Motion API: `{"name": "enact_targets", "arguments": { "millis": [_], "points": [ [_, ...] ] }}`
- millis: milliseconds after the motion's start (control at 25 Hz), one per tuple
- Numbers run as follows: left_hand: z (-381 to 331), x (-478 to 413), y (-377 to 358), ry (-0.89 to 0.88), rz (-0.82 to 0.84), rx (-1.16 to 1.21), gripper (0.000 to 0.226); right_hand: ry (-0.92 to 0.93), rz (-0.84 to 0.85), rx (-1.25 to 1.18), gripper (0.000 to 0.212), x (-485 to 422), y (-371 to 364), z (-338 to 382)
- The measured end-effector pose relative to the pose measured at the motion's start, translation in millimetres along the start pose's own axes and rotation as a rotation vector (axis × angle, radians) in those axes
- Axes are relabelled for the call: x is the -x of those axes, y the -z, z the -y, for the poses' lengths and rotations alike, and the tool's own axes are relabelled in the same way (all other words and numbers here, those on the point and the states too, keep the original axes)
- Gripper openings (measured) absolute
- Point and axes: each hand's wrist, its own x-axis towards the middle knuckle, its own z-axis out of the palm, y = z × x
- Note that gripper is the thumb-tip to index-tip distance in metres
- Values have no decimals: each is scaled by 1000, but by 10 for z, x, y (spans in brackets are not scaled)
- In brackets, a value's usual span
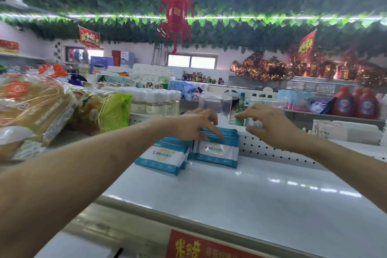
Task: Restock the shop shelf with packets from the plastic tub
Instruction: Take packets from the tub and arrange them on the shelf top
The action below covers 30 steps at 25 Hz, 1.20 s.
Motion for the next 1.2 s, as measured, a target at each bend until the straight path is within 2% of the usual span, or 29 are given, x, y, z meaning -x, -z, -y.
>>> {"name": "enact_targets", "arguments": {
  "millis": [120,240,440,640,760,920,1120,1200],
  "points": [
    [47,531,366,84,-102,50,43,45,-16,-69,40,-263,-37,296],
    [126,1341,686,259,-191,10,40,153,-21,-160,39,-684,-208,897],
    [153,3144,825,642,-231,-53,37,544,20,-403,34,-1246,-600,2669],
    [-371,4849,500,1038,-143,-9,36,832,135,-566,36,-1117,-1059,4388],
    [-837,5703,178,1248,-125,74,39,988,265,-565,34,-747,-1383,5154],
    [-1483,6451,-437,1433,-108,166,41,1066,514,-613,35,-55,-1951,5714],
    [-2279,6924,-1496,1542,-29,301,41,1178,890,-665,30,1093,-2698,6006],
    [-2540,6984,-1892,1562,50,415,37,1209,1045,-647,27,1509,-2944,5988]
  ]
}}
